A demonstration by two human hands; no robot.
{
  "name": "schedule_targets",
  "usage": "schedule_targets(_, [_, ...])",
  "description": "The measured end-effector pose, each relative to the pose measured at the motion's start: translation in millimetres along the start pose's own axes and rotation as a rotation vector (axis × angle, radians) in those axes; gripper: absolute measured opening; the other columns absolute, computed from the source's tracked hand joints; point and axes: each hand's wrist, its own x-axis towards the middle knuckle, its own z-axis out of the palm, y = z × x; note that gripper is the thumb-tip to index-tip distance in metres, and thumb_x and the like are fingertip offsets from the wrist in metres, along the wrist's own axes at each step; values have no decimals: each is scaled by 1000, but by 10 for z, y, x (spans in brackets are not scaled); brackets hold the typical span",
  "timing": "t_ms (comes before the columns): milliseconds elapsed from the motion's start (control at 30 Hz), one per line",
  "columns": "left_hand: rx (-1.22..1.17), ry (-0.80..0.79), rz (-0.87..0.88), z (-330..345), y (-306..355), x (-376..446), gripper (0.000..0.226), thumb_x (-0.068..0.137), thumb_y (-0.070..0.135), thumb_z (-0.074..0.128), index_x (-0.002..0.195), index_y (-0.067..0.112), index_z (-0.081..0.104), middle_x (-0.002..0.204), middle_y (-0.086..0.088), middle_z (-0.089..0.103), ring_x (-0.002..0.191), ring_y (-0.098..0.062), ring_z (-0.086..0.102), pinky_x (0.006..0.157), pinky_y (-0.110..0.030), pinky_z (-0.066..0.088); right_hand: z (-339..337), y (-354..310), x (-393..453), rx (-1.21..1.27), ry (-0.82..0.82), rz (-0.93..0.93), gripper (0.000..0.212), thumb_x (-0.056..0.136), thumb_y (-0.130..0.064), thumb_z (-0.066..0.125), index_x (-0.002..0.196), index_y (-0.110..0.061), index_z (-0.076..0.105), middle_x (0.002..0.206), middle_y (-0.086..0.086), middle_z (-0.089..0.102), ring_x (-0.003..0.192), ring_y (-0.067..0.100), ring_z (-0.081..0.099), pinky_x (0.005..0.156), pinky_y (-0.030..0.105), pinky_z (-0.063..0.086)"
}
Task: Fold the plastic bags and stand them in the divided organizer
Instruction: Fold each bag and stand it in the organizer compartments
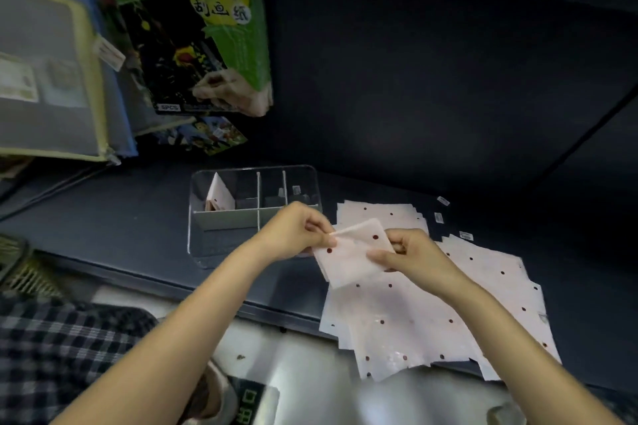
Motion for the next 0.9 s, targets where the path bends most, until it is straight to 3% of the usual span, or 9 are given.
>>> schedule_targets(67, [43,46,45,-215,-74,75,14,79,14,74,71,25,72,68,11,70,66,0,64,66,-21,51,123,-97,214,-62,7,5,9,87,-17,65,92,-22,71,87,-8,73,78,6,68,64,17,54])
schedule_targets(133, [91,207,53,-476,-267,140,4,83,20,71,81,24,72,82,9,70,82,-6,65,81,-28,52,260,-196,477,-71,43,17,15,87,-16,64,101,-19,70,94,-6,72,79,7,68,61,16,53])
schedule_targets(267, [641,665,-246,-924,-924,134,25,92,34,54,112,25,66,120,-5,54,112,-27,47,91,-38,41,611,-398,1046,2,123,30,19,89,-10,62,107,-9,67,95,0,70,77,10,67,56,17,52])
schedule_targets(333, [806,675,-387,-1019,-1203,116,31,95,35,44,120,29,60,129,-7,45,116,-31,37,92,-42,36,840,-503,1333,1,143,19,18,88,-9,61,105,-9,68,92,-2,69,72,5,65,51,15,52])
schedule_targets(400, [856,641,-418,-1041,-1414,155,34,97,39,39,126,32,54,135,-5,39,120,-29,33,97,-41,32,1071,-605,1608,-94,162,-14,18,88,-11,61,104,-10,69,87,-6,68,65,2,64,48,16,52])
schedule_targets(533, [795,780,-357,-1069,-1676,183,37,97,33,42,131,23,52,138,-1,44,123,-27,34,97,-39,28,1494,-736,2095,-357,126,-81,20,86,-11,54,101,-8,68,99,8,71,80,22,67,69,40,58])
schedule_targets(667, [629,875,-291,-1050,-1783,150,40,95,24,51,134,15,51,134,-2,50,119,-26,39,91,-39,37,1880,-788,2455,-688,103,-60,19,86,-10,49,98,-5,62,100,14,66,85,29,62,59,29,43])
schedule_targets(767, [496,867,-223,-1050,-1820,149,39,95,20,51,134,16,51,134,-1,47,118,-22,38,81,-34,45,2184,-825,2603,-797,58,-20,21,90,-13,50,106,-5,62,105,14,65,95,31,63,68,32,48])
schedule_targets(900, [311,964,-158,-1024,-1865,132,33,96,21,49,128,25,54,128,8,44,113,-13,40,70,-27,41,2486,-822,2655,-850,-14,-30,27,96,-27,44,107,-11,63,107,12,66,97,30,63,78,37,53])
